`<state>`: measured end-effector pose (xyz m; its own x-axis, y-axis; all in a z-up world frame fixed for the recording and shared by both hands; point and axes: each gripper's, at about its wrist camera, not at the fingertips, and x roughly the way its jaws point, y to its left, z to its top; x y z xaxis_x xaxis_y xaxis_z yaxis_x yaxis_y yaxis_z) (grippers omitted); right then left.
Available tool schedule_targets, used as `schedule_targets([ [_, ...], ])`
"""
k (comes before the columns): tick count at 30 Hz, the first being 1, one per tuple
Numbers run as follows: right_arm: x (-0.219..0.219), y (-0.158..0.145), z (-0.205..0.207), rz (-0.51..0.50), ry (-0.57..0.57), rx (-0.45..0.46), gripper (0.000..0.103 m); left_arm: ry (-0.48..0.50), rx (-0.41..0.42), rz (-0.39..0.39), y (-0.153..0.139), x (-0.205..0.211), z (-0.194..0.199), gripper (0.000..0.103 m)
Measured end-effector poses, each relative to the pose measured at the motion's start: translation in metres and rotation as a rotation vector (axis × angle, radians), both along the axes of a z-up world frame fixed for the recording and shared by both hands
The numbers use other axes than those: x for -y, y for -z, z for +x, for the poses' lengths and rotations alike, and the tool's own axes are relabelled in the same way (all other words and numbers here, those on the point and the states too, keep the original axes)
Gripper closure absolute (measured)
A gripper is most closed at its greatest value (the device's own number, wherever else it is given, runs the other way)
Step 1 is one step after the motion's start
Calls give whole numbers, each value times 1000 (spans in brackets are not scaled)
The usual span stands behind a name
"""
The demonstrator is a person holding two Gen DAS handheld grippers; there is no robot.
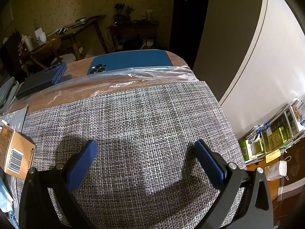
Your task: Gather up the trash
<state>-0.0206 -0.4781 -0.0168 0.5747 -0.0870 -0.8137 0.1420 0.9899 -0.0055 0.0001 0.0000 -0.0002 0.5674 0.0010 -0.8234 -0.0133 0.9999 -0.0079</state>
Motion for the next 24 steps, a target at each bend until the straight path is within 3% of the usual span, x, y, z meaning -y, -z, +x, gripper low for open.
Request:
schedule_targets([
  [24, 0, 0, 0, -1, 0, -2, 4, 0, 2, 1, 0, 0, 0, 1],
])
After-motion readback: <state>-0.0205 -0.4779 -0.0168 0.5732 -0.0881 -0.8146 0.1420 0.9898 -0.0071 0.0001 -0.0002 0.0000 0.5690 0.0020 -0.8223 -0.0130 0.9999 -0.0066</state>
